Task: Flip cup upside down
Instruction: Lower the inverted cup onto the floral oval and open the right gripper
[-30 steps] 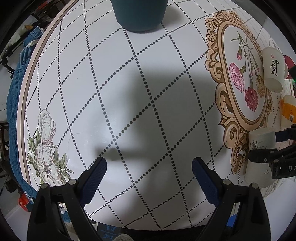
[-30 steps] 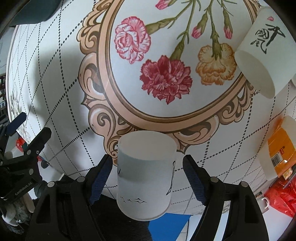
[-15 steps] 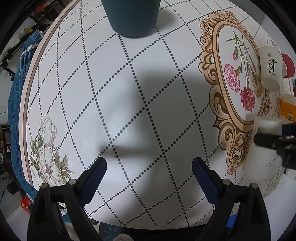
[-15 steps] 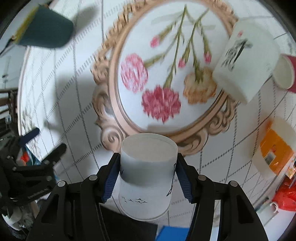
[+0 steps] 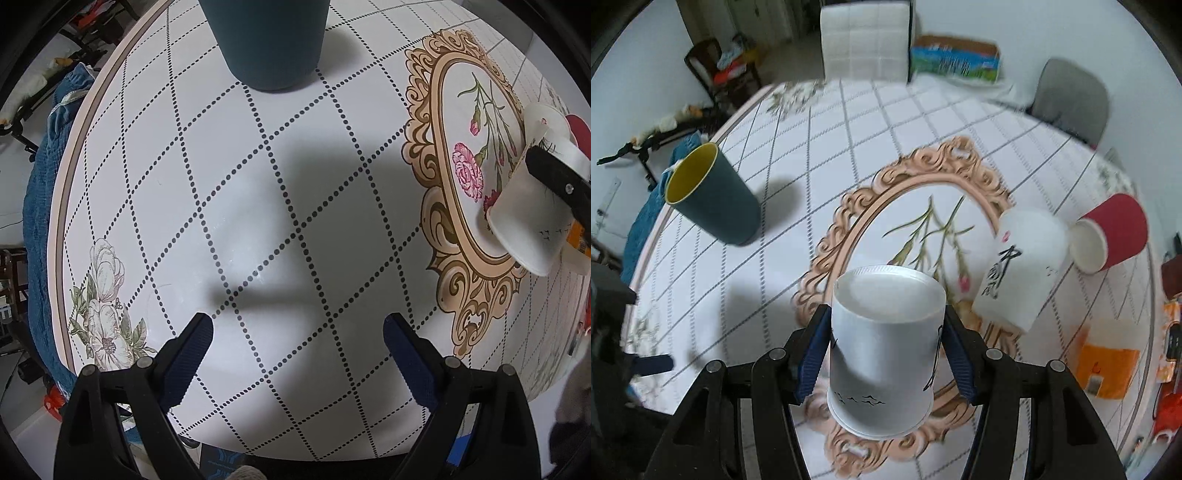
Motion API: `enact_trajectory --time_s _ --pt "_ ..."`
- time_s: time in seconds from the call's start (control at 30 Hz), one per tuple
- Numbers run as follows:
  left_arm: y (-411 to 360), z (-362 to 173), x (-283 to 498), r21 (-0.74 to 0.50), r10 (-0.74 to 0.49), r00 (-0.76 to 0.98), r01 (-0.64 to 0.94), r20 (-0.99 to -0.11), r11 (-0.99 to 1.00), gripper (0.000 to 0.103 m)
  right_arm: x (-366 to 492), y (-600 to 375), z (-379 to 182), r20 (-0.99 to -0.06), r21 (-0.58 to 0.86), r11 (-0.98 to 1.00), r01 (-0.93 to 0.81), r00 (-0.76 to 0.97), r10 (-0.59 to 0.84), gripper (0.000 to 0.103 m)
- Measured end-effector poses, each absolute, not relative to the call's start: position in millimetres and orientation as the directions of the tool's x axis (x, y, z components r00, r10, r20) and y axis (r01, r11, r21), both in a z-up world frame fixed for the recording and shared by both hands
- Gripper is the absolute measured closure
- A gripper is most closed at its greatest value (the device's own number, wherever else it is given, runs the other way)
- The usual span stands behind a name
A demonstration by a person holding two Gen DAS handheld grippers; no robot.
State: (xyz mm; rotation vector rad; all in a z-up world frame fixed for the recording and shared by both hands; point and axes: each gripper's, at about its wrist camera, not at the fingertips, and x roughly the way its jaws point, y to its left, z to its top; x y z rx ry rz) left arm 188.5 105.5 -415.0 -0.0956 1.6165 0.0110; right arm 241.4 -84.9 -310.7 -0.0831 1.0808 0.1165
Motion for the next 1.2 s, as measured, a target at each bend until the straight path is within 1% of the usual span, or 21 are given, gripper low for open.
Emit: enact_trajectory --time_s 0.17,0.3,0.5,0.63,0.7,0.73,0.77,0.83,0.97,1.1,1.2 --pt "106 -413 184 -0.040 -0.042 -0.043 -0.061 -0.998 0.997 0.009 219 -87 -319 -0.855 -0.045 0.987 -0.156 0.517 0.043 0.042" --pt "108 -414 178 -0.034 -0.037 -0.048 -0.060 -0.998 0.998 0.009 199 -86 -323 -0.857 -0.069 0.979 -0.190 0.514 0.039 0.041" --pt "105 -404 171 -0.026 -0.027 -0.033 -0.044 -0.999 0.999 0.009 187 -89 -335 -0.885 -0.043 0.983 -0.178 0.463 0.045 0.041" --pt "88 -392 157 -0.017 -0.017 -0.011 -0.030 -1.000 0.999 0.009 183 -91 -336 -0.896 -0.017 0.986 -0.167 0.440 0.059 0.040" --pt "83 -384 153 -0.014 -0.014 -0.001 -0.026 -1.000 1.000 0.009 183 -95 -335 -0.909 0.003 0.990 -0.143 0.411 0.062 0.029" --pt "74 -376 154 -0.013 -0.013 0.004 -0.025 -1.000 1.000 0.009 182 -98 -333 -0.914 0.014 0.992 -0.126 0.400 0.064 0.018" --pt "70 -369 151 -0.012 -0.011 0.017 -0.024 -1.000 1.000 0.009 180 -102 -330 -0.917 0.031 0.994 -0.107 0.393 0.071 0.013" --pt "64 -354 147 -0.010 -0.009 0.041 -0.018 -0.999 1.000 0.009 173 -112 -318 -0.918 0.056 0.996 -0.070 0.390 0.079 0.011" --pt "53 -325 137 -0.007 -0.006 0.087 -0.011 -0.996 1.000 0.009 153 -135 -297 -0.926 0.045 0.999 0.026 0.376 0.032 0.007" --pt "43 -293 120 -0.012 -0.011 0.138 -0.005 -0.990 1.000 0.008 133 -158 -277 -0.931 0.025 0.994 0.109 0.363 -0.017 0.007" --pt "52 -277 117 -0.025 -0.024 0.171 0.000 -0.985 1.000 0.008 119 -172 -258 -0.930 0.020 0.989 0.147 0.367 -0.035 0.007"
